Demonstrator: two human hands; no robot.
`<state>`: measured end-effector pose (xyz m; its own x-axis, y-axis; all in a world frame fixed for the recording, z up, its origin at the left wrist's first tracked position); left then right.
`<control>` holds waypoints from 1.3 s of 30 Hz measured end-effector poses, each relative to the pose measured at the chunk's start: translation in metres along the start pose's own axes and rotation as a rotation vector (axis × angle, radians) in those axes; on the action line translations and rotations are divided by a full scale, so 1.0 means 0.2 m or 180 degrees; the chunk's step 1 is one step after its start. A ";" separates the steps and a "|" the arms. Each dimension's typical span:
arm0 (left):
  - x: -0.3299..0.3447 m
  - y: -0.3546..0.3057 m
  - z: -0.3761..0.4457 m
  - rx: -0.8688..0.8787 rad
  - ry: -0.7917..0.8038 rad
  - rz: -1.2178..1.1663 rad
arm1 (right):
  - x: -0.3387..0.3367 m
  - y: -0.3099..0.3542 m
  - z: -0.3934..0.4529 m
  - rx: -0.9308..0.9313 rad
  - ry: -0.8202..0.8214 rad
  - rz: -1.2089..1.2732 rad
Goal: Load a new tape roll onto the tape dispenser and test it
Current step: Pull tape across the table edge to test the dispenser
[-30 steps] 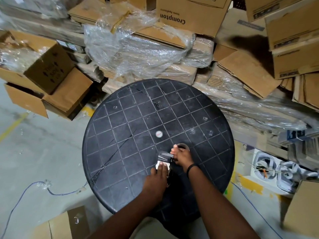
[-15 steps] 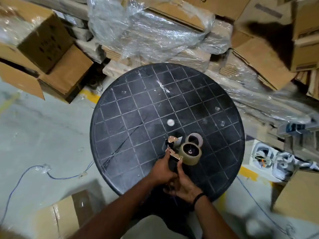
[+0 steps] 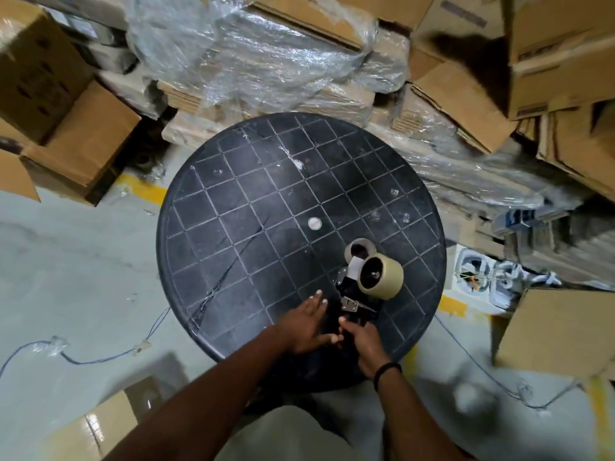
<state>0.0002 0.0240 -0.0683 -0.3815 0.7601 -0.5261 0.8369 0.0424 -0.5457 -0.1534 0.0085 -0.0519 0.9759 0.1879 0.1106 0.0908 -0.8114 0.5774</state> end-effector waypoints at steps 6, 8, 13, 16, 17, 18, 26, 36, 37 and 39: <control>0.23 -0.01 0.07 -0.0199 0.0377 0.0707 | -0.17 -0.27 0.05 0.0226 0.0077 -0.0458; 0.27 0.00 0.13 -0.0303 0.0384 0.0787 | -0.19 -0.31 0.10 0.0177 0.0028 -0.0569; 0.30 -0.01 0.21 -0.0458 0.0180 0.0691 | -0.26 -0.44 0.23 0.0136 -0.0006 -0.1198; 0.34 0.00 0.24 -0.0550 0.0211 0.0624 | -0.28 -0.50 0.21 0.0100 0.0016 -0.1376; 0.36 0.00 0.25 -0.0577 0.0241 0.0558 | -0.28 -0.50 0.20 0.0115 0.0044 -0.1367; 0.39 0.01 0.25 -0.0616 0.0245 0.0476 | -0.27 -0.49 0.19 0.0123 0.0068 -0.1317; 0.37 0.04 0.28 -0.0556 -0.0363 -0.0548 | -0.09 -0.17 0.18 -0.0316 0.0628 0.0029; 0.16 0.04 0.35 -0.0692 -0.0352 -0.6317 | -0.13 -0.16 0.17 -0.0230 0.0796 0.0030; 0.13 0.05 0.36 -0.0736 -0.0387 -0.6253 | -0.14 -0.18 0.17 -0.0215 0.0800 -0.0113; 0.06 0.06 0.38 -0.0827 -0.0291 -0.5945 | -0.16 -0.20 0.17 -0.0187 0.0797 -0.0391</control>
<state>-0.0247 -0.0153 -0.1297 -0.7581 -0.4032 0.5126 -0.5937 0.7520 -0.2865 -0.1823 0.0167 -0.1065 0.8783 0.4196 0.2291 0.1864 -0.7419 0.6440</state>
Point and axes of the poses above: each hand's wrist, its own z-axis towards the middle knuckle, its own x-axis out of the palm, y = z × x, the point moved 7 cm from there along z, towards the middle knuckle, and after that the axes turned 12 degrees about y, right-handed, at the moved point
